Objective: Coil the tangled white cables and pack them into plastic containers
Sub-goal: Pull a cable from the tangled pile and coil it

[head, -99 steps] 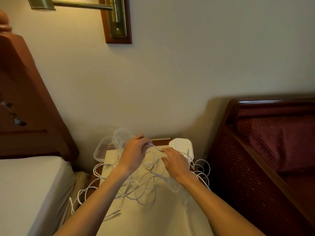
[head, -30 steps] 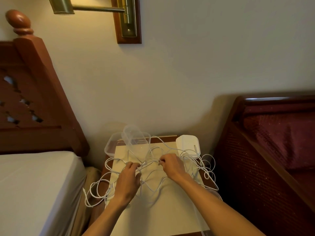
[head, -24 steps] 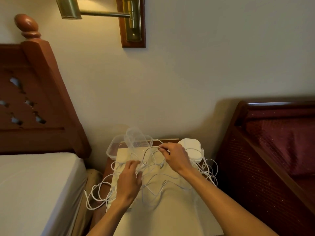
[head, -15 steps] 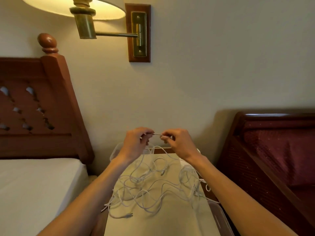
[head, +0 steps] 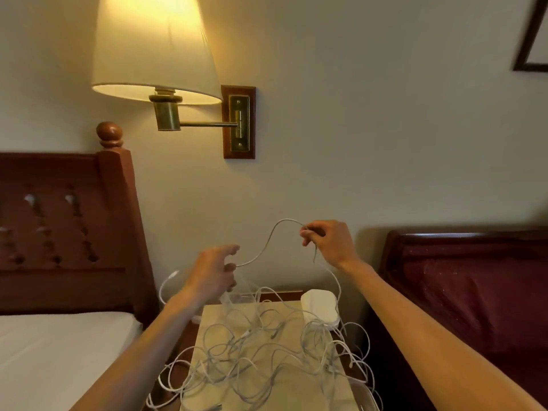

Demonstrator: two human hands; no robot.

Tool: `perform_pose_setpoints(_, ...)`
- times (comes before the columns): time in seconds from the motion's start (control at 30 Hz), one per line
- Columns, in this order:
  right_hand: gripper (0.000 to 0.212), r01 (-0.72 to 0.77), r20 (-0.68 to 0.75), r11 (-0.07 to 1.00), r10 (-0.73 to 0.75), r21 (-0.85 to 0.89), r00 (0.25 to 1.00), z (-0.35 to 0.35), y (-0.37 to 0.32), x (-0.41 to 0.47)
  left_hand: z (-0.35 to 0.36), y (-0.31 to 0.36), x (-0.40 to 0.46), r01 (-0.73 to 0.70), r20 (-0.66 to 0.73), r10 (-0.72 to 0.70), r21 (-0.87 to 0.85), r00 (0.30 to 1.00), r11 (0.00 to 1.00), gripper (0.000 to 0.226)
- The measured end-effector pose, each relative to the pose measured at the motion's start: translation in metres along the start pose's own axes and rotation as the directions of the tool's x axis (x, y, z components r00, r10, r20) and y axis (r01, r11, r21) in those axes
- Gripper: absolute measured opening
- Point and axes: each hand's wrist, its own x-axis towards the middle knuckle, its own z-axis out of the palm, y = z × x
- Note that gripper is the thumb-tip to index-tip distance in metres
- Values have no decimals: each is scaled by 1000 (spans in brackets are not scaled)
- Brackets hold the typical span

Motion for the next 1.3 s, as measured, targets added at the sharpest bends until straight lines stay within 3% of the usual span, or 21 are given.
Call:
perform_pose_setpoints(0.13,13,118,87,993,-118,-2,989,2,-31,3,20,45,-2,-319,-146,297,-154,944,935,56)
perform_pose_setpoints(0.23,12,160,71,987,-160,9,985,-1,-37,-2,24,53,8,-328,-143,301,-229,943,917,39)
perform_pose_setpoints(0.37,11,191,121,981,-186,-29,975,-3,-28,-19,10,60,11,-424,-251,394,-77,884,902,14)
perform_pose_setpoints(0.43,10,150,131,987,-142,-53,981,3,-11,-30,-6,66,11,-501,-350,463,-21,815,865,13)
perform_pose_setpoints(0.53,10,9,182,991,16,-136,983,8,19,-50,-33,63,7,-508,-482,420,-60,769,859,12)
perform_pose_setpoints(0.6,14,-54,164,981,84,-184,983,4,27,-55,-42,46,2,-429,-460,365,-40,809,902,14)
perform_pose_setpoints(0.63,15,-68,111,981,90,-182,990,0,26,-54,-43,34,1,-330,-406,288,-36,867,943,19)
perform_pose_setpoints(0.7,13,-64,-33,990,61,-126,998,-11,13,-43,-39,19,-4,-16,-232,-8,-104,973,994,35)
perform_pose_setpoints(0.73,12,-42,-83,995,34,-91,996,-15,4,-35,-35,18,-7,91,-161,-110,-123,981,988,44)
perform_pose_setpoints(0.77,11,-13,-107,998,7,-61,994,-19,-7,-28,-30,22,-12,93,-140,-109,-117,984,989,51)
perform_pose_setpoints(0.87,10,92,-105,995,-94,-22,990,-20,-37,-16,-10,54,-25,-284,-184,260,-120,948,951,52)
perform_pose_setpoints(0.93,10,176,-69,984,-179,-39,981,-19,-55,-16,2,73,-24,-401,-171,375,-156,911,903,47)
perform_pose_setpoints(1.1,12,255,-47,965,-257,-56,965,-25,-59,-24,11,81,-4,-389,-252,354,-106,901,915,30)
perform_pose_setpoints(1.2,12,268,-21,961,-270,-69,963,-21,-47,-32,5,80,-1,-393,-169,375,-91,911,915,15)
perform_pose_setpoints(1.3,11,261,-4,965,-261,-32,965,-10,-41,-38,-2,80,-1,-452,-233,438,-4,868,892,8)
